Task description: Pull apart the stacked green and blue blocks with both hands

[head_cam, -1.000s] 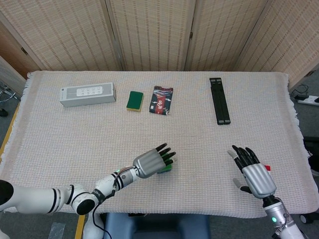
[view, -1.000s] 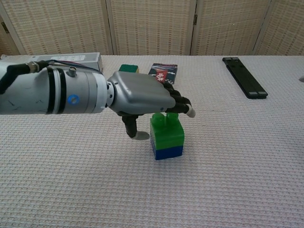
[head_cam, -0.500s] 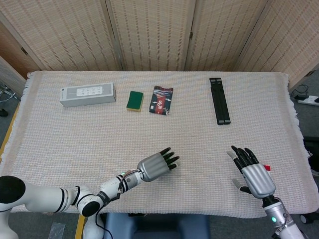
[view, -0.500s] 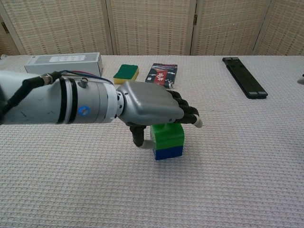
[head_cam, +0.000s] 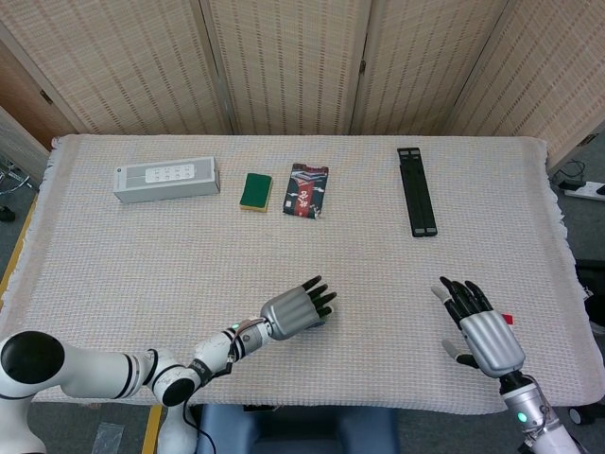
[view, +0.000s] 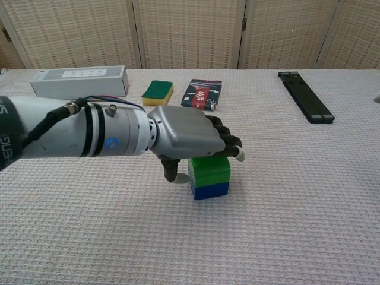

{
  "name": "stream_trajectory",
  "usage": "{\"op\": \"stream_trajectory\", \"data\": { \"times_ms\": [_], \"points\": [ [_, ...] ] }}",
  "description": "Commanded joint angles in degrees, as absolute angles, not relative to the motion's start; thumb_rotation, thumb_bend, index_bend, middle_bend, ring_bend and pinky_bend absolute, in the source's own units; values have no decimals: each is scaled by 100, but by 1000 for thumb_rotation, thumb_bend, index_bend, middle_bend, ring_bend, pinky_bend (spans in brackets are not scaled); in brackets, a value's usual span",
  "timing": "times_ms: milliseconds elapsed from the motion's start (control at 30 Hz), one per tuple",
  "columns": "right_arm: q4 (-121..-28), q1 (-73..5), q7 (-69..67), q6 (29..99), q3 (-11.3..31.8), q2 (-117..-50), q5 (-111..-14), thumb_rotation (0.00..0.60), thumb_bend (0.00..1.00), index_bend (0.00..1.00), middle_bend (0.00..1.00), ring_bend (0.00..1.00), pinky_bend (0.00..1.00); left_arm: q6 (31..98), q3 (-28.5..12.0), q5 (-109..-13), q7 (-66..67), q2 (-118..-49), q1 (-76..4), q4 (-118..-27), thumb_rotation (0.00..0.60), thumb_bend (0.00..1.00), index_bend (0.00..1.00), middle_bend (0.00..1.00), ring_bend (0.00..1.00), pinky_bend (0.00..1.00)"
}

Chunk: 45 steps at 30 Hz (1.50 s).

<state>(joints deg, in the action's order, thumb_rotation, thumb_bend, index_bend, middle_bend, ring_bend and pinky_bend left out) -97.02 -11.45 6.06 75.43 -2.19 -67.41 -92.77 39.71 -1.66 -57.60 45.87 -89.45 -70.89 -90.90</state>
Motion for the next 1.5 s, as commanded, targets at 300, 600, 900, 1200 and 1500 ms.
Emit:
{"op": "stream_trajectory", "data": {
  "times_ms": [300, 600, 900, 1200, 1500],
  "points": [
    [-9707, -1164, 596, 7517, -221, -6745, -9265, 600, 366, 0, 0, 0, 0, 4021, -58, -5810, 4391, -8974, -7100, -8959, 600, 419, 167, 144, 0, 0],
    [-9711, -1171, 618, 7504, -238, -6749, -9280, 600, 366, 0, 0, 0, 0, 4078, 4, -6065, 4163, -8963, -7038, -8954, 600, 418, 311, 353, 32, 0],
    [-9718, -1185, 631, 7472, -250, -6745, -9279, 600, 366, 0, 0, 0, 0, 4308, -4, -6717, 3757, -9054, -6880, -8757, 600, 418, 481, 533, 190, 8],
    [-9724, -1201, 650, 7436, -267, -6747, -9282, 600, 366, 0, 0, 0, 0, 4643, -20, -7500, 3176, -9154, -6640, -8469, 600, 415, 634, 710, 353, 164],
    [-9636, -1225, 576, 7487, -295, -6841, -9445, 600, 366, 0, 0, 0, 0, 4883, -89, -7699, 3025, -8943, -6407, -8656, 600, 415, 677, 750, 394, 194]
  ]
}}
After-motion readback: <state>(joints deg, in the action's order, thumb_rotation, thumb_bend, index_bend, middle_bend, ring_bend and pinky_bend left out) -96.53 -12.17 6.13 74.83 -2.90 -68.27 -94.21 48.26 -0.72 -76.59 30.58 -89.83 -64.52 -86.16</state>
